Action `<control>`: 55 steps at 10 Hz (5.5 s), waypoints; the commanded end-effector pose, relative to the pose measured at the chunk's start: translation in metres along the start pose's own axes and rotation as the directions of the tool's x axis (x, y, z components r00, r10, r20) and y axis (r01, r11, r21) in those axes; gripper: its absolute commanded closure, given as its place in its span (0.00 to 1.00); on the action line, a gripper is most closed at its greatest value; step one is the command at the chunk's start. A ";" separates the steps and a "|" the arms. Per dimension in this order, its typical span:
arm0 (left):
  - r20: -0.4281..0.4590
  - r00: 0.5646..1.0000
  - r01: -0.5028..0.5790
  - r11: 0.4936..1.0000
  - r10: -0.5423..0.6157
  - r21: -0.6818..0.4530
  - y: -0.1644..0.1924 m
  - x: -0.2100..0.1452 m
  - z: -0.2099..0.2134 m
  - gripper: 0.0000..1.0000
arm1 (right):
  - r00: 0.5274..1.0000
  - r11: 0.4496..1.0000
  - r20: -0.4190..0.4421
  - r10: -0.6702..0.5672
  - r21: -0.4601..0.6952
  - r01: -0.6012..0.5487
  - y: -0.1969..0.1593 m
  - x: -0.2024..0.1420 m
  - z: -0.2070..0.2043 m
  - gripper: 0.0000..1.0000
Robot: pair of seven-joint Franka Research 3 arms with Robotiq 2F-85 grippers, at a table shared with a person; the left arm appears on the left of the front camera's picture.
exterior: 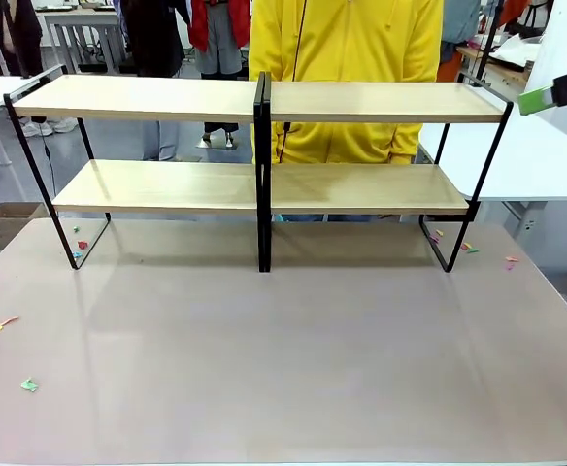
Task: Clean the shelves.
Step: Clean another randomly selected level of the Shelf with the Duster, then place the Duster on the table.
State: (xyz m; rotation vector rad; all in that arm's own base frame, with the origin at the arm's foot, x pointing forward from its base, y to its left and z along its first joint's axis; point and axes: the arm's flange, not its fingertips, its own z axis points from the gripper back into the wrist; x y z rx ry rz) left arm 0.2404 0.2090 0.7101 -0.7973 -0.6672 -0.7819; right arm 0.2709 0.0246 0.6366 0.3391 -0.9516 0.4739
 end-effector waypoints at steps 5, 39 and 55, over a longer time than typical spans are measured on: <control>0.100 0.990 0.114 0.989 -0.104 -0.095 -0.023 -0.039 0.004 0.88 | 1.000 1.000 0.001 0.000 0.002 0.000 0.000 0.000 0.000 0.00; -0.197 0.979 -0.165 0.769 0.052 -0.617 0.090 -0.054 -0.300 0.00 | 0.412 0.169 -0.721 -0.557 0.387 0.906 -0.092 -0.128 -0.078 0.00; -0.077 0.996 -0.089 0.658 0.048 -0.747 0.082 -0.066 -0.272 0.00 | 0.453 0.152 -0.729 -0.512 0.442 0.884 -0.083 -0.119 -0.070 0.00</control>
